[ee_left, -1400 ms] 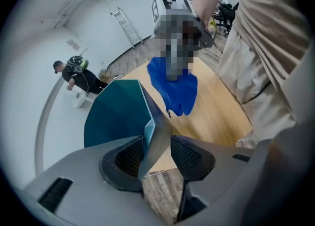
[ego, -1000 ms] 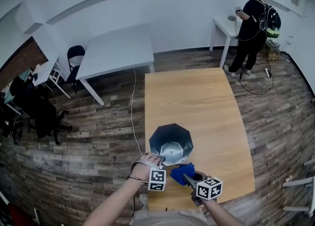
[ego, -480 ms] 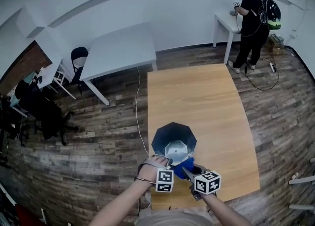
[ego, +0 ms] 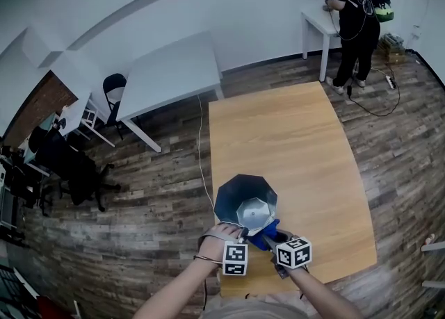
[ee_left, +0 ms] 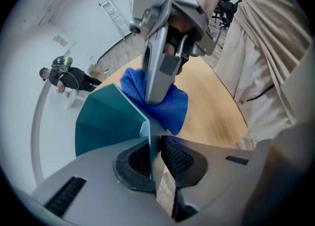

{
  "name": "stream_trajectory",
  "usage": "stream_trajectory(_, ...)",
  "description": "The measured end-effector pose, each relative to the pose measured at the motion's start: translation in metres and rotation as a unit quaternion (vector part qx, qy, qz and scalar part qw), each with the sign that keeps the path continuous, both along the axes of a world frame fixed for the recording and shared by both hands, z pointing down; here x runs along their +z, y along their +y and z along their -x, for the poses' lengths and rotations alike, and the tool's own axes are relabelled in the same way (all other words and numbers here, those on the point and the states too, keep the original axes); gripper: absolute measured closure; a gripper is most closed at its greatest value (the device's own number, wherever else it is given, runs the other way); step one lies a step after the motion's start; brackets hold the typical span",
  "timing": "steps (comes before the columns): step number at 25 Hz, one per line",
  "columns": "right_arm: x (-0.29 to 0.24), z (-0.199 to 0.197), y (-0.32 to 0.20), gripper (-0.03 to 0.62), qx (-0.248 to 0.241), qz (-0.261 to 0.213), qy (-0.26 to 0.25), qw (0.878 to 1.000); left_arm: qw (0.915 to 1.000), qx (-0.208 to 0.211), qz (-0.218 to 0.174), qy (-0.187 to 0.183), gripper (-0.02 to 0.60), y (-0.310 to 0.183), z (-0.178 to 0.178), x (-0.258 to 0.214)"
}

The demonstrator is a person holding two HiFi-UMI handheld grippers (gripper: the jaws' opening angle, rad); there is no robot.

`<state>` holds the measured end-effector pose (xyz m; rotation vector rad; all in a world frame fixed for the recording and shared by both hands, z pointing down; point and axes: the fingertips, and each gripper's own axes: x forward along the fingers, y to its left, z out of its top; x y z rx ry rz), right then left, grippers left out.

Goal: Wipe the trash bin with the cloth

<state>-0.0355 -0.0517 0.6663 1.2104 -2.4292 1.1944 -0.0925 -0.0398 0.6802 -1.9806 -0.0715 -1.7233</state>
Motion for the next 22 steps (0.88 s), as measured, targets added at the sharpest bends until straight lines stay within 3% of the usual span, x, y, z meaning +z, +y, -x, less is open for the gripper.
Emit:
stream_trajectory(5,0.033,-0.002,-0.004,0.514,-0.012,0.029,0.002,1.0,1.0,0.001,-0.003,-0.001,0.538,-0.001,-0.004,0.0)
stream_trajectory(22,0.197,-0.001,-0.02,0.514,-0.056,0.122,0.086,0.987,0.9996,-0.005,-0.023,0.013,0.537,-0.005,-0.009,0.003)
